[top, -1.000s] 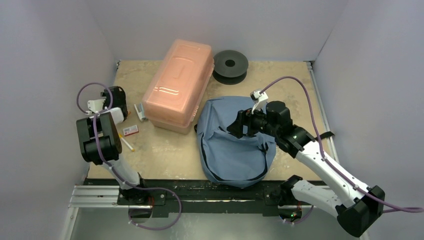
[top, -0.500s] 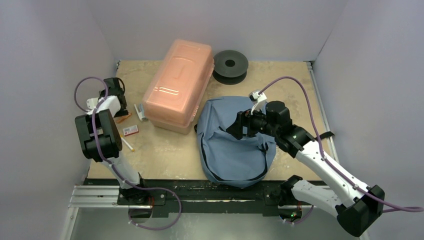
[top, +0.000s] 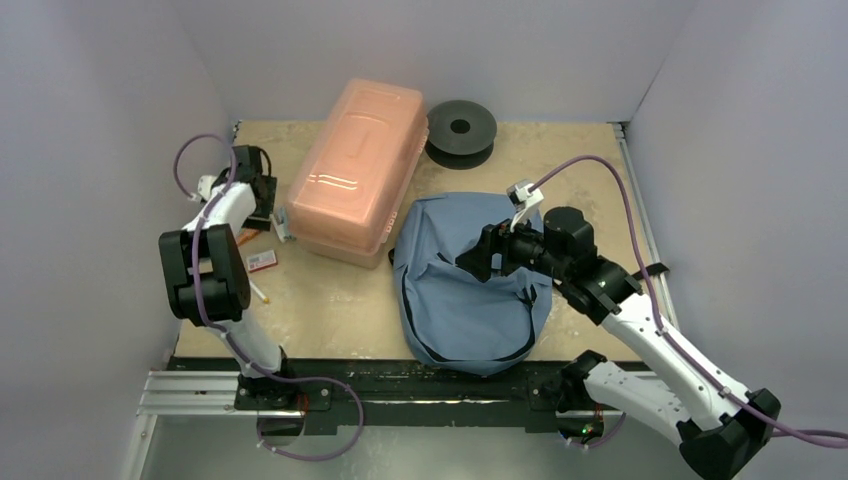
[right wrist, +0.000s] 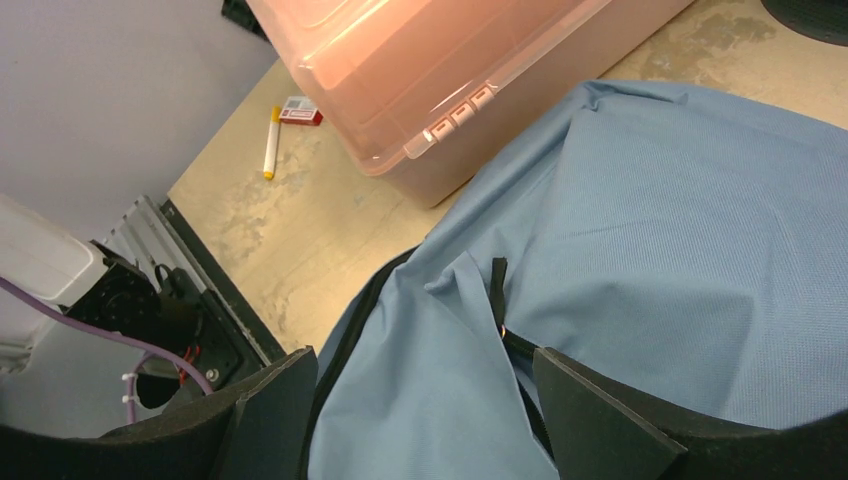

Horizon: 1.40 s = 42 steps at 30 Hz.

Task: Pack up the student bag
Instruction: Adjust the stationery at the center of the board.

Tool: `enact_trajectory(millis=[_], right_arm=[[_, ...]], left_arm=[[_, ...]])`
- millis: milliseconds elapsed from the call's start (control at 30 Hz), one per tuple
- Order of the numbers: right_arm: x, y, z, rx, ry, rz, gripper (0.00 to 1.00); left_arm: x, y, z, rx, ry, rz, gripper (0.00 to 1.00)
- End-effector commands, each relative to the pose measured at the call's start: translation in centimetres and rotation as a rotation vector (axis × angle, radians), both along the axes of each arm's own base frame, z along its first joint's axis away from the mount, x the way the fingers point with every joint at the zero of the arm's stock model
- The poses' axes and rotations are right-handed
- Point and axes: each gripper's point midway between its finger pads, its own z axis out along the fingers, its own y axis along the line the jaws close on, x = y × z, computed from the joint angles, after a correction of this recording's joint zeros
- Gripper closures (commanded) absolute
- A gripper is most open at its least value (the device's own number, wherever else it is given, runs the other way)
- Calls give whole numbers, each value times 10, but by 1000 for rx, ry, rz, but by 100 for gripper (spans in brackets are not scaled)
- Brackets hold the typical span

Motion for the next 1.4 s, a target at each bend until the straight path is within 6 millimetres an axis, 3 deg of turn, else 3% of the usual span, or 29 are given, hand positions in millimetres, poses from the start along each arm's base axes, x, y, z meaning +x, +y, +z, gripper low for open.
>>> enact_trajectory(millis=[0,100,267,500,733,1033,1367], right_arm=[[-4,1,17,22,-53,24,16],[-5,0,19,26,-60,22,17],[-6,-2,21,32,-68,14,16],[-4,1,23,39,-70,21,17],[-4,1,23,42,-69,22,17],[-4,2,27,46,-75,24,17],[-1,0,34,47,-91,5,17]], left_arm=[[14,-15,24,73,168,-277,24],[12,-13,16,86,314,-387,24],[-3,4,17,151,441,-383,28],[-1,-11,-4,82,420,-464,53],[-2,-18,-12,21,431,-458,64],[-8,-20,-15,-32,456,-356,67],[-10,-17,-15,-105,503,-240,63]])
